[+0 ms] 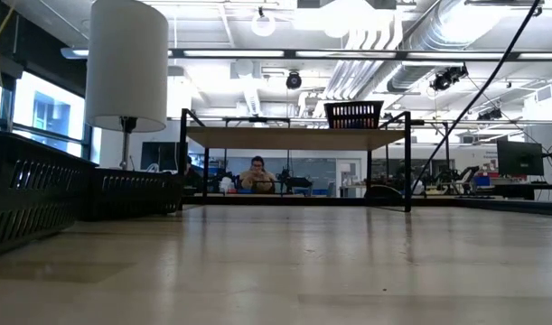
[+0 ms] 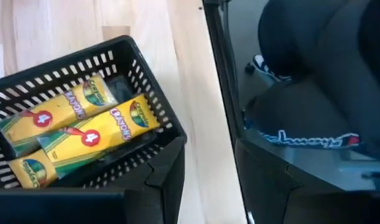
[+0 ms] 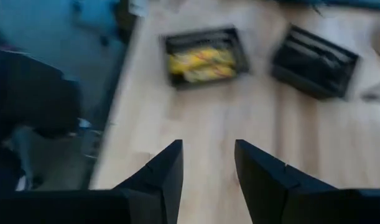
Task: Pick & Place Office Desk Supplies
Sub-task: Put the bottom black bin with crayon boxes on the shelf
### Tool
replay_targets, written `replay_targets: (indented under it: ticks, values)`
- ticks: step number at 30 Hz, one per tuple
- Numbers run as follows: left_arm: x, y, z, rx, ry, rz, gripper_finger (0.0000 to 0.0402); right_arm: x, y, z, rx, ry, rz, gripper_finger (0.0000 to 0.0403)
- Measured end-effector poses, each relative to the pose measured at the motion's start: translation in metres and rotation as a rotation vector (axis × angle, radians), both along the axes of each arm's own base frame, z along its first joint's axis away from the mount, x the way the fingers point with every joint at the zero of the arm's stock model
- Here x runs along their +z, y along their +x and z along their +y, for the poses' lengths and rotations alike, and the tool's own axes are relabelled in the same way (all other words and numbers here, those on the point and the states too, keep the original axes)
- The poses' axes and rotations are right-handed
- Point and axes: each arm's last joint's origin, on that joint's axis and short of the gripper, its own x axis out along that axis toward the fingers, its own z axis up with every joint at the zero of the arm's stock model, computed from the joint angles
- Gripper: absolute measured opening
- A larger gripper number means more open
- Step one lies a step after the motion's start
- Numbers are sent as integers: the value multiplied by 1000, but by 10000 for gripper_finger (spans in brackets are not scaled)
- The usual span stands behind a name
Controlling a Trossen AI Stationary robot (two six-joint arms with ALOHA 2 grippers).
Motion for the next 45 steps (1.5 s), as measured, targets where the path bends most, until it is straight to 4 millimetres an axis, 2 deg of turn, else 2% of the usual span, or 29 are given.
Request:
replay_targets:
  ticks: [8, 15, 20, 25, 34, 45]
  values:
    - [-18, 32, -15, -20, 42, -28, 138, -25, -23, 64, 164, 35, -84, 133]
    - [-31, 66, -17, 60, -56, 146, 138, -56, -36, 90, 216, 32, -102, 133]
    - [-48, 75, -6, 135, 16, 245, 138, -77, -39, 94, 231, 34, -100, 133]
    - [-50, 76, 1, 201, 36, 277, 138, -90, -40, 93, 205, 54, -83, 133]
    - [-49, 68, -10, 181, 54, 233, 138, -97, -42, 95, 184, 83, -84, 133]
    - [-72, 70, -18, 168, 124, 263, 138, -96, -41, 96, 183, 92, -101, 133]
